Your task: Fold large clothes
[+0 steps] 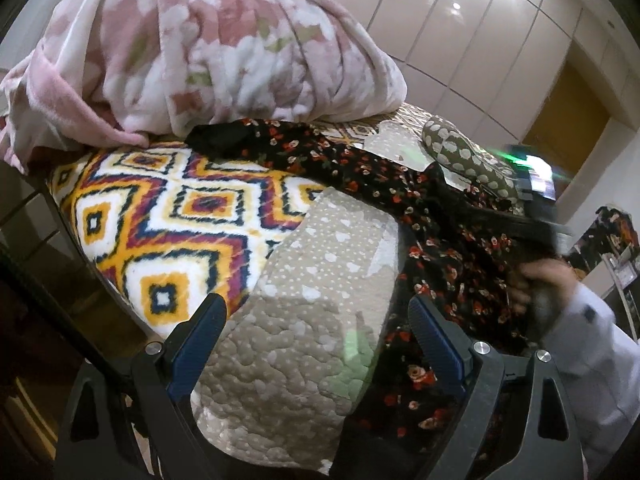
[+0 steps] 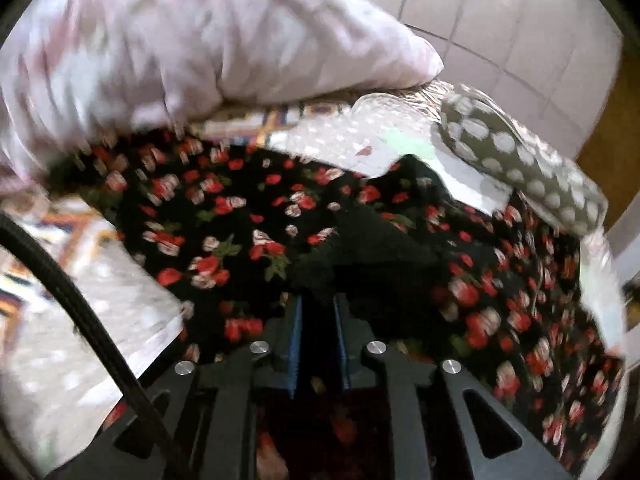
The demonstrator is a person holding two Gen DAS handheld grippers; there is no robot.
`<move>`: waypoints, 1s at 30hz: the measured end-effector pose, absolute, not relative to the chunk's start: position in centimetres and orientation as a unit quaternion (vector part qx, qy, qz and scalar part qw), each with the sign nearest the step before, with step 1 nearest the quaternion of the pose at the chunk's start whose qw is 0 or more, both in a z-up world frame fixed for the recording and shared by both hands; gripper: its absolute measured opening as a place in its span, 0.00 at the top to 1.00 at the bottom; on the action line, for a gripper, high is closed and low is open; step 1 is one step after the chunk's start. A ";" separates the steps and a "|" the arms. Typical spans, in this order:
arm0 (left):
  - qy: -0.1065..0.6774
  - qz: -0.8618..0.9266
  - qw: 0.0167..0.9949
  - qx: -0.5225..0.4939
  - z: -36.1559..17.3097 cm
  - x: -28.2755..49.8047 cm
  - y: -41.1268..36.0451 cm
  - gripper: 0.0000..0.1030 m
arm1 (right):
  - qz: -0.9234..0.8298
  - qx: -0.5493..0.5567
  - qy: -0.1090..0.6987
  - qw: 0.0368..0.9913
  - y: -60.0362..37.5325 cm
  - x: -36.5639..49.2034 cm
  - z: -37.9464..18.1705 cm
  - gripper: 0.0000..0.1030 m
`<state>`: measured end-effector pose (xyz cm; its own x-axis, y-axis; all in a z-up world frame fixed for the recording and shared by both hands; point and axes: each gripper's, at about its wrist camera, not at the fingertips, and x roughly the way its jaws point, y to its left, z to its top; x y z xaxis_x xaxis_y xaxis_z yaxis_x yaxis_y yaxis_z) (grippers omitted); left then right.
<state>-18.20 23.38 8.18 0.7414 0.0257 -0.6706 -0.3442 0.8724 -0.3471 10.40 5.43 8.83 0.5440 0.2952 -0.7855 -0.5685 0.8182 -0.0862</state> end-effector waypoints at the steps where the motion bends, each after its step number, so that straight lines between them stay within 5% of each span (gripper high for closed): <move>1: 0.345 0.102 0.904 -0.230 8.3 -18.2 23.2 0.11 | 0.248 -0.147 0.402 0.869 3.1 10.1 10.0 0.83; 5: 0.350 0.096 0.903 -0.231 8.3 -17.6 22.5 0.11 | 0.185 -0.094 0.383 0.900 -7.9 9.6 13.2 0.63; 8: 0.355 0.094 0.901 -0.230 8.3 -17.1 21.8 0.11 | 0.096 -0.062 0.393 0.912 -17.3 10.6 13.3 0.64; 11: 0.356 0.102 0.899 -0.233 8.5 -16.8 21.4 0.11 | 0.042 0.020 0.444 0.895 -25.6 12.7 11.1 0.79; 14: 0.361 0.115 0.895 -0.238 8.6 -16.7 21.8 0.11 | -0.009 0.050 0.485 0.873 -29.8 14.4 8.0 0.79; 20: 0.352 0.145 0.895 -0.234 9.3 -14.6 25.2 0.10 | -0.019 0.057 0.451 0.891 -29.9 11.9 9.4 0.76; 23: 0.355 0.154 0.889 -0.246 8.4 -11.6 28.4 0.10 | 0.022 0.076 0.421 0.903 -28.3 8.9 11.5 0.59; 30: 0.375 0.205 0.846 -0.318 3.3 -4.7 37.6 0.10 | 0.099 0.073 0.412 0.903 -23.6 3.3 12.5 0.49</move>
<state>-4.66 37.58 3.29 0.6343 0.1079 -0.7655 -0.5848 0.7146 -0.3838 3.32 -23.61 12.48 0.6404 0.2381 -0.7302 -0.1177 0.9699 0.2130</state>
